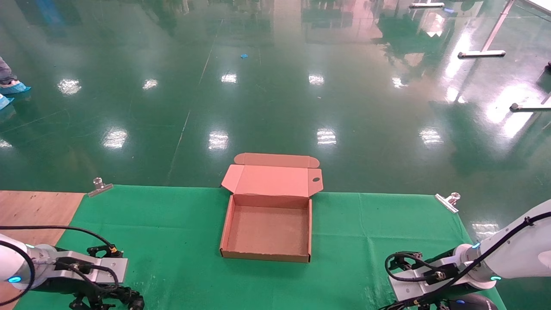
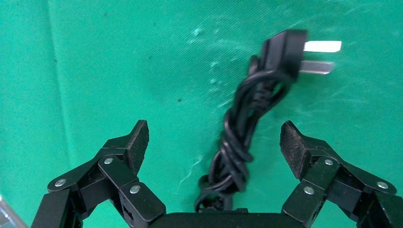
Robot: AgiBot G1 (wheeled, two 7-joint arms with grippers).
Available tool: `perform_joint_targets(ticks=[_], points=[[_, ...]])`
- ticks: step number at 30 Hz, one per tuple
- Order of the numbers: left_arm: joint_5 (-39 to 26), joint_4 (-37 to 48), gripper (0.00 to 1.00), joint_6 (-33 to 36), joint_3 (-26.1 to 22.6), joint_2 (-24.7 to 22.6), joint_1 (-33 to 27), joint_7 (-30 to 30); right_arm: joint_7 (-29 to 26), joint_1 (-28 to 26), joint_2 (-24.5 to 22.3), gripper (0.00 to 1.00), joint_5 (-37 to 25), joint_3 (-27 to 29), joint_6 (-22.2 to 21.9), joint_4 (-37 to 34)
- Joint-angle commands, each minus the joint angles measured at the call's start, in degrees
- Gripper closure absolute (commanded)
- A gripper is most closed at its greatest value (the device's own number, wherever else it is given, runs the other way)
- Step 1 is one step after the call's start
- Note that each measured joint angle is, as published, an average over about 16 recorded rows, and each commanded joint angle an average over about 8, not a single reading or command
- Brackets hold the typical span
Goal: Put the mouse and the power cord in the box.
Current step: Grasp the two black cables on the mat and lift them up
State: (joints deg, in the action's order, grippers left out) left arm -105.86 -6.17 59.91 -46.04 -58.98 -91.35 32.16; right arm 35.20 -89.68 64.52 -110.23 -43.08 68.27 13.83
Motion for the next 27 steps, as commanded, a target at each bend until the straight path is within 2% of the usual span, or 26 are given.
perform_joint_targets(ticks=[1,9,14,16,18,23,24,26,27], points=[[0.07,1.18,0.00,-1.74,0.09,-0.67,0.15,0.47,1.30,-0.38,0.51,0.00,0.34,0.21,-0.52,-2.32],[0.21,3.19,0.00,-5.97,0.29,-1.60,0.52,1.43,4.21,-0.78,1.91,0.00,0.82,0.51,-1.99,-7.59],[0.60,4.07,0.00,-6.84,0.57,-1.53,0.65,1.85,5.44,-1.14,2.45,0.16,0.91,0.59,-2.85,-9.47],[0.75,4.32,0.00,-7.03,0.67,-1.47,0.69,2.06,5.84,-1.26,2.69,0.27,0.94,0.61,-3.12,-10.04],[0.91,4.53,0.14,-7.09,0.78,-1.37,0.73,2.29,6.18,-1.36,2.93,0.44,0.96,0.62,-3.34,-10.56],[1.31,4.93,0.76,-6.73,1.06,-0.97,0.88,3.01,6.71,-1.41,3.48,0.89,0.94,0.61,-3.76,-11.63],[1.39,4.99,0.88,-6.61,1.11,-0.84,0.89,3.17,6.79,-1.40,3.58,0.95,0.94,0.61,-3.81,-11.80],[1.55,5.11,1.00,-6.40,1.23,-0.57,0.89,3.46,6.95,-1.38,3.76,1.00,0.94,0.61,-3.89,-12.09],[1.63,5.17,1.00,-6.32,1.28,-0.43,0.89,3.58,7.03,-1.39,3.85,1.00,0.93,0.61,-3.92,-12.22]])
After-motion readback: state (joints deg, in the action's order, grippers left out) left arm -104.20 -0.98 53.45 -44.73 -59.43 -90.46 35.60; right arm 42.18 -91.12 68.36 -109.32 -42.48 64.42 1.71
